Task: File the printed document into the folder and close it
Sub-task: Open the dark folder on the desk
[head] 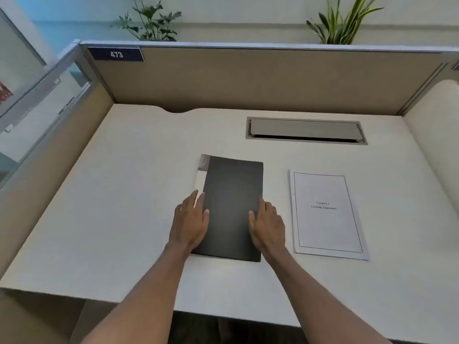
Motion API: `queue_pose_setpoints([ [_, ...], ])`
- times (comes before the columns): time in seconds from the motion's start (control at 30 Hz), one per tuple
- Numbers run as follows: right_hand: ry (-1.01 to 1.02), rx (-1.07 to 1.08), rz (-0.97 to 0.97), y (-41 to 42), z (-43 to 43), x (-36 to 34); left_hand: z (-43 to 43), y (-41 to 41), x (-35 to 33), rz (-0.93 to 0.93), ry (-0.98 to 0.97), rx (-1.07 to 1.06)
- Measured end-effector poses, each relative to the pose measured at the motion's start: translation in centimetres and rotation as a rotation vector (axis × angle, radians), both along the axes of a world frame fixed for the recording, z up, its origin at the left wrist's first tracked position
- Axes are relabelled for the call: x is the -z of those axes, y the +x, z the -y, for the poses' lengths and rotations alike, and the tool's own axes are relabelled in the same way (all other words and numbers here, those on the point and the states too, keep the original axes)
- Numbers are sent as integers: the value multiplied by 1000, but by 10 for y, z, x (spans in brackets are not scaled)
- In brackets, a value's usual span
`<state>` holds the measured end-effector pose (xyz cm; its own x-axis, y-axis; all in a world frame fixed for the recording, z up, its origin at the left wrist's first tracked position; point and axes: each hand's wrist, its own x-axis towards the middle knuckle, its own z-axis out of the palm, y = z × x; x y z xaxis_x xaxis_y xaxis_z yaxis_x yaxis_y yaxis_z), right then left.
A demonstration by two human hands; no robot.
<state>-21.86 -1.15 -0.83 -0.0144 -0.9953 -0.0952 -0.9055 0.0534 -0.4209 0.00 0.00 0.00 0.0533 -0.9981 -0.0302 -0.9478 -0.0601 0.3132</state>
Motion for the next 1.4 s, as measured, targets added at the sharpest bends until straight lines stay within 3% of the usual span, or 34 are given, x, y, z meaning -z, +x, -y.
queue_pose_setpoints([
  [0.57,120,-74,-129,3,-31,33,-67,31,40,94,194,217],
  [0.73,115,-86,-156,4,-35,38,-71,33,42,112,119,233],
  [0.87,65,-22,-38,2,-37,40,-73,34,50,156,31,261],
  [1.07,-79,233,307,-7,-42,36,-85,32,67,154,-74,254],
  [1.27,-145,452,579,-9,-38,34,-97,33,76,-189,-36,128],
  [1.33,-125,405,548,-8,-39,36,-98,34,74,-335,-53,82],
  [1.4,-92,218,398,-3,-39,38,-99,37,73,-451,-95,52],
])
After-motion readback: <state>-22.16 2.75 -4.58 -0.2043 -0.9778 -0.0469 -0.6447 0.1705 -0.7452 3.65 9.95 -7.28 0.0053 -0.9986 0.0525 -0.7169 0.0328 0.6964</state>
